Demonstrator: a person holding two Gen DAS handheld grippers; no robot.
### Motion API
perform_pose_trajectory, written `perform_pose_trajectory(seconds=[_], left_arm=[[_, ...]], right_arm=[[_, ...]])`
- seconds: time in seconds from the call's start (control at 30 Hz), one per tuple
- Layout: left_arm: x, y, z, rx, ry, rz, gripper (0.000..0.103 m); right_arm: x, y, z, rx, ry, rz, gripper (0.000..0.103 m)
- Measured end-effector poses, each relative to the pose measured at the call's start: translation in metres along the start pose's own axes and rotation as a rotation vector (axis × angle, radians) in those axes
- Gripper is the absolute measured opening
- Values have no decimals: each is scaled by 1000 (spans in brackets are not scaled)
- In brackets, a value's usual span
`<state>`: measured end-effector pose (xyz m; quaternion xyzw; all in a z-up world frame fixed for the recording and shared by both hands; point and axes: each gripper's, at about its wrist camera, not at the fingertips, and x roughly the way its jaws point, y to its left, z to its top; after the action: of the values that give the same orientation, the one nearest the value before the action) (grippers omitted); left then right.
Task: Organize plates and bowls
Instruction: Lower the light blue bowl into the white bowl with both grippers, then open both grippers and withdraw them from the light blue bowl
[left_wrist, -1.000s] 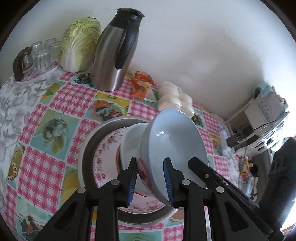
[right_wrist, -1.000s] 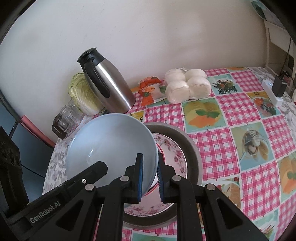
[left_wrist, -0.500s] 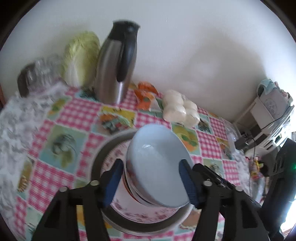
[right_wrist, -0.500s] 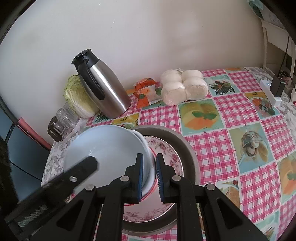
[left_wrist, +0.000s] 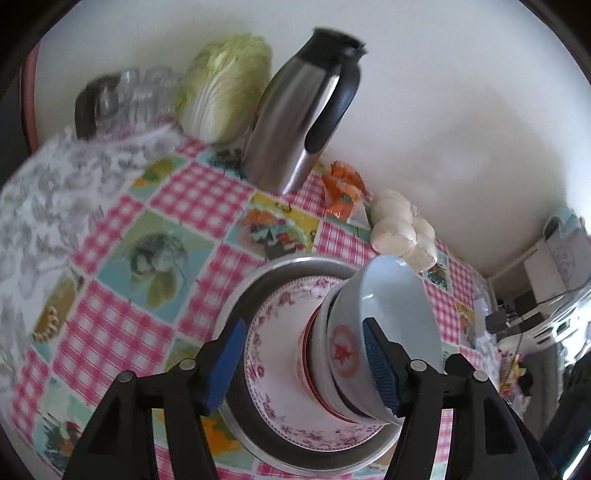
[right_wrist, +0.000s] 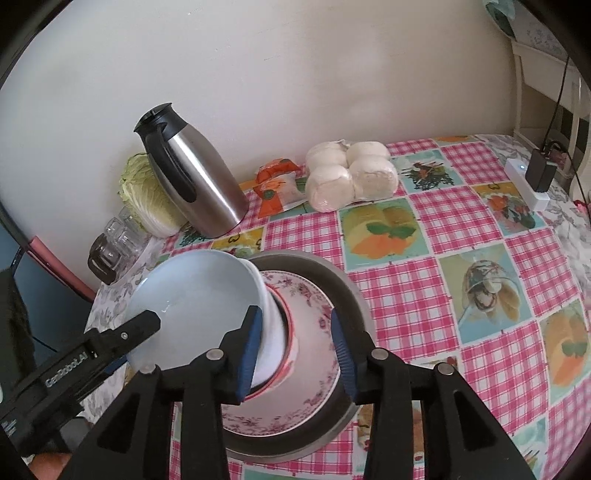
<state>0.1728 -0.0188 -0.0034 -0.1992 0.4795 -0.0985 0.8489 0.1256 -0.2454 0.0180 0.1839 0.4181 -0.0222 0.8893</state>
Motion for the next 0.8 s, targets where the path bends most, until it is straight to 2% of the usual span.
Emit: perform_pose_trajectory(seconds=[0.17,0.3,0.4,0.5,0.57,0.63,0.8], left_arm=[[6,3,-3,-15,19,3,67],[-8,-1,-3,10,-5,-1,68],[-23,-3,-5,31,-35,22,80],[-36,-2,-11,50,-64,54,89],[-43,-1,-17,68,-79,84,103],[-51,-3,-25,107,-95,119,103],[-56,-14,-52,267,-103,227,103]], right_arm=[[-10,-4,-2,-8,-9,-9,47],[-24,-5,-7,-24,-26,-14,61],[-32,-5,-12,-49,-41,-37,74],[-35,-4,-20,-91,-37,-49,76],[-37,-6,-29,-107,-35,-63,87],[-40,-7,-39,-122,-38,-69,93],[-43,-11,-62,-140,-24,-91,94]])
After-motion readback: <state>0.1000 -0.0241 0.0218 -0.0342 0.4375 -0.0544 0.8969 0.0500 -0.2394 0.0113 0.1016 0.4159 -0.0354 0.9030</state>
